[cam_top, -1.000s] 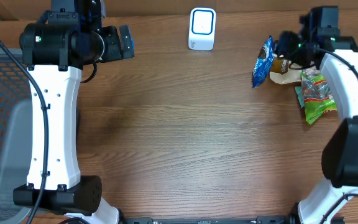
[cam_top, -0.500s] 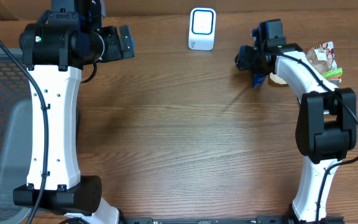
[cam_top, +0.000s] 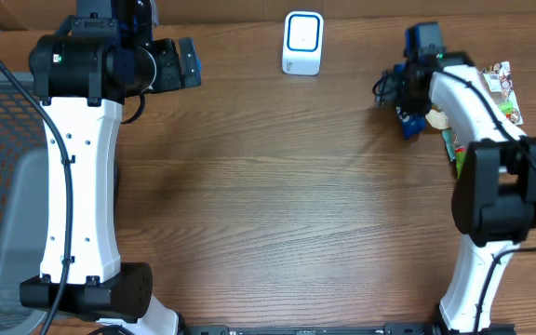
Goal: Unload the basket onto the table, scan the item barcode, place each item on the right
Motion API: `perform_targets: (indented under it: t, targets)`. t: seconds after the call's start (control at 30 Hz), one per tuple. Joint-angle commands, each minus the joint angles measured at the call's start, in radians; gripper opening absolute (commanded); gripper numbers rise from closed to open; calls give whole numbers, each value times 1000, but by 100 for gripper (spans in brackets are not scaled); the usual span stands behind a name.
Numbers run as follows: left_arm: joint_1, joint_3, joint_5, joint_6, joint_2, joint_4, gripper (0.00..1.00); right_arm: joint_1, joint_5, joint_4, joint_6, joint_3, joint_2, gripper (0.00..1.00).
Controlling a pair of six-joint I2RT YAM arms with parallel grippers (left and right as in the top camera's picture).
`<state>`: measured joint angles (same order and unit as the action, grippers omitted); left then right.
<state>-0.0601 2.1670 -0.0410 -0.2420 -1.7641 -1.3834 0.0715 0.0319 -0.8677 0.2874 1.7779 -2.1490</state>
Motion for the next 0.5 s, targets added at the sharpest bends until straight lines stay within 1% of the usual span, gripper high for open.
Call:
perform_targets:
  t: [0.0,0.1,0.17,0.2,0.23,0.27,0.47]
  targets:
    - [-6,6,-4,-17,-2,3,100,-1,130,-83,-4,153,239,73]
    - [-6,6,-4,-17,-2,3,100,-1,190,-213,-3,246,371,77]
    - [-6,6,-4,-17,-2,3,100,-1,198,-296,-3,295,452,82]
    - [-6,6,-3,-17,-2,3,100,1,199,-346,-2,318,510,94]
    - [-6,6,-4,-17,-2,3,100,1,198,-363,-2,323,542,100]
    - [-6,6,-3,-17,-2,3,100,1,198,-370,-3,323,599,100]
    - [-6,6,-4,-17,-2,3,99,1,198,-370,-3,323,804,100]
